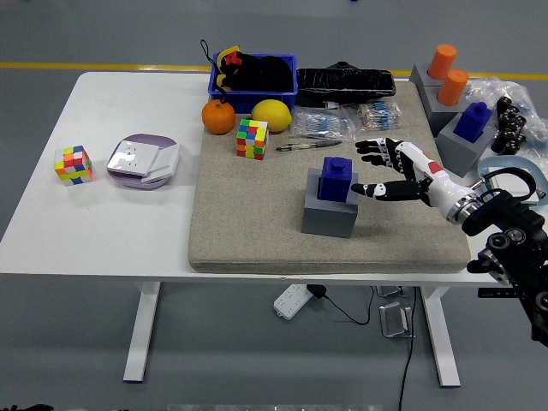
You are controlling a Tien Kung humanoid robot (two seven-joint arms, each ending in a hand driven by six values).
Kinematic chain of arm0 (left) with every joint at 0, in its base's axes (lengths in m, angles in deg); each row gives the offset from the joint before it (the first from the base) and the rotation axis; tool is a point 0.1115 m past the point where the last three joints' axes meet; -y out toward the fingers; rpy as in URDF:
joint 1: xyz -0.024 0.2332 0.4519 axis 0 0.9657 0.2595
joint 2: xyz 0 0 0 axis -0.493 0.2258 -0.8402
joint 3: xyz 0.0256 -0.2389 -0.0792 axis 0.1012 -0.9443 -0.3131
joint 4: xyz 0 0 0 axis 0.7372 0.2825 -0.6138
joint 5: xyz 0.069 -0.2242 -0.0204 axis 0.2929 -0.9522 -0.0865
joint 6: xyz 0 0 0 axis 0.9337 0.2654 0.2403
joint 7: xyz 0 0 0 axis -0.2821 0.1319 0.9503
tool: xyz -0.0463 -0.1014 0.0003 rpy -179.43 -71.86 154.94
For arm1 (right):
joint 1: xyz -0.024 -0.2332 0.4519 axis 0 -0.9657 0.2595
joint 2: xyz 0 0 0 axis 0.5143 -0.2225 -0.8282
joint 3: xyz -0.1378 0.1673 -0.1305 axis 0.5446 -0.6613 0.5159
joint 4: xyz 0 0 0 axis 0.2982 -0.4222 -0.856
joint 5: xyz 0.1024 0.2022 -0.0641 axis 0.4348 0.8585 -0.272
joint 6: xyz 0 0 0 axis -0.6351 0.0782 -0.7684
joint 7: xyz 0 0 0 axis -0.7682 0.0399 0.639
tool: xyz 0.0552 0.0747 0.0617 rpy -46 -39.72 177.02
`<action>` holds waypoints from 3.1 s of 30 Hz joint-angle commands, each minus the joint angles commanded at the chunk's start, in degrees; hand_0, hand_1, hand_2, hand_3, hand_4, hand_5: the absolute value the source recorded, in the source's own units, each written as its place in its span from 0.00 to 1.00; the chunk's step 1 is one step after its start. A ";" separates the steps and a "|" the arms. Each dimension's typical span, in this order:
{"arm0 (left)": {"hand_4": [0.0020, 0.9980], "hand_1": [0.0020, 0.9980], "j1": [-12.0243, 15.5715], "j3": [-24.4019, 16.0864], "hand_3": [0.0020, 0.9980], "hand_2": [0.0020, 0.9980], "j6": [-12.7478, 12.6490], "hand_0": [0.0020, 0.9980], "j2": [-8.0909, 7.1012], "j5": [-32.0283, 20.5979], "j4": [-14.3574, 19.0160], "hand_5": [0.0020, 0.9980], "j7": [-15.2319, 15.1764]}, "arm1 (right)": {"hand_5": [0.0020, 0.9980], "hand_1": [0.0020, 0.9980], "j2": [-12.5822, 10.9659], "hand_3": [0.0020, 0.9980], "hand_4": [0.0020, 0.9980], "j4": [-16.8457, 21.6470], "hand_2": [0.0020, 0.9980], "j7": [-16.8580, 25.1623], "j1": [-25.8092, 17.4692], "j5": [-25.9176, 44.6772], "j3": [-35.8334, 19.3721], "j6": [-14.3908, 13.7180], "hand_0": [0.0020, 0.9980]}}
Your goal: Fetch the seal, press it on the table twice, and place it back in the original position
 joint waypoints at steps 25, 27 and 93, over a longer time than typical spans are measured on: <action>0.81 0.82 -0.09 0.00 0.84 0.79 0.06 0.82 0.21 -0.10 -0.03 0.41 -0.01 | 0.00 0.73 1.41 0.77 0.94 -1.02 0.73 1.56 2.57 -1.34 5.55 -1.99 0.82; 0.81 0.82 -0.15 0.00 0.84 0.79 0.07 0.82 0.24 -0.11 -0.02 0.41 0.00 | 0.00 0.70 1.48 0.74 0.88 -1.16 0.70 1.87 2.81 -1.41 6.02 -2.51 0.77; 0.81 0.82 0.12 0.00 0.84 0.79 0.08 0.82 0.41 0.02 0.04 0.41 0.02 | 0.00 0.39 -3.00 0.37 0.65 -2.83 0.36 5.72 -4.02 -3.08 -5.02 -10.75 0.48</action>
